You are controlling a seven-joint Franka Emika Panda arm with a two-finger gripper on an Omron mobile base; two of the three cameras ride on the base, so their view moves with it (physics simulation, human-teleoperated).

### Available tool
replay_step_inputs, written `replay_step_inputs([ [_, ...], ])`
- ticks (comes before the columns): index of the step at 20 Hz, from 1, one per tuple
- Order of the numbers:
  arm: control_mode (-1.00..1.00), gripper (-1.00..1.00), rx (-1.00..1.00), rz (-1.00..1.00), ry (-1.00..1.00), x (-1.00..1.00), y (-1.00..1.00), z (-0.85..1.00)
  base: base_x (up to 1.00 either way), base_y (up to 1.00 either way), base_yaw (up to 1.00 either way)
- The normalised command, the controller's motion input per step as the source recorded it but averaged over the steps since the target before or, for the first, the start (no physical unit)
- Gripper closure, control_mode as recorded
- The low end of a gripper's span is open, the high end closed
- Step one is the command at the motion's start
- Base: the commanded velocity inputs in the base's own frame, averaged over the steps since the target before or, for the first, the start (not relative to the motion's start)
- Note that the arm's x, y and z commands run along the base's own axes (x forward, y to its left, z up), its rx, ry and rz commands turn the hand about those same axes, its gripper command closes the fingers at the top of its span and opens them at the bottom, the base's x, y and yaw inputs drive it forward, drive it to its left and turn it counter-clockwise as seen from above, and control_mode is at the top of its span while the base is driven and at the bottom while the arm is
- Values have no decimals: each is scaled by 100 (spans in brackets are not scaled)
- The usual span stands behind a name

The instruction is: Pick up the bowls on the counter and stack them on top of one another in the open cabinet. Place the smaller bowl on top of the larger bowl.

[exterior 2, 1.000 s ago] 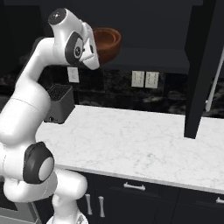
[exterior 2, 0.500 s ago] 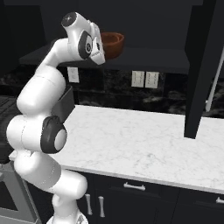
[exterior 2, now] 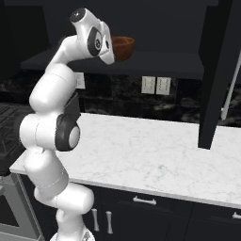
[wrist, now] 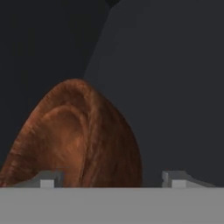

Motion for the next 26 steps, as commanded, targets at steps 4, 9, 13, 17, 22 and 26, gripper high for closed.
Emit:
replay_step_inputs([
  [4, -100, -100, 0, 0, -21, -100, -1, -38, 0, 0, 0],
  [9, -100, -100, 0, 0, -33, -100, -1, -75, 0, 0, 0],
  [13, -100, -100, 0, 0, -27, -100, -18, -100, 0, 0, 0],
  [17, -100, -100, -1, 0, -20, -100, -38, -100, 0, 0, 0],
  [22, -100, -100, 0, 0, -13, -100, -75, -100, 0, 0, 0],
  [26, -100, -100, 15, 0, -6, -100, -100, -83, 0, 0, 0],
])
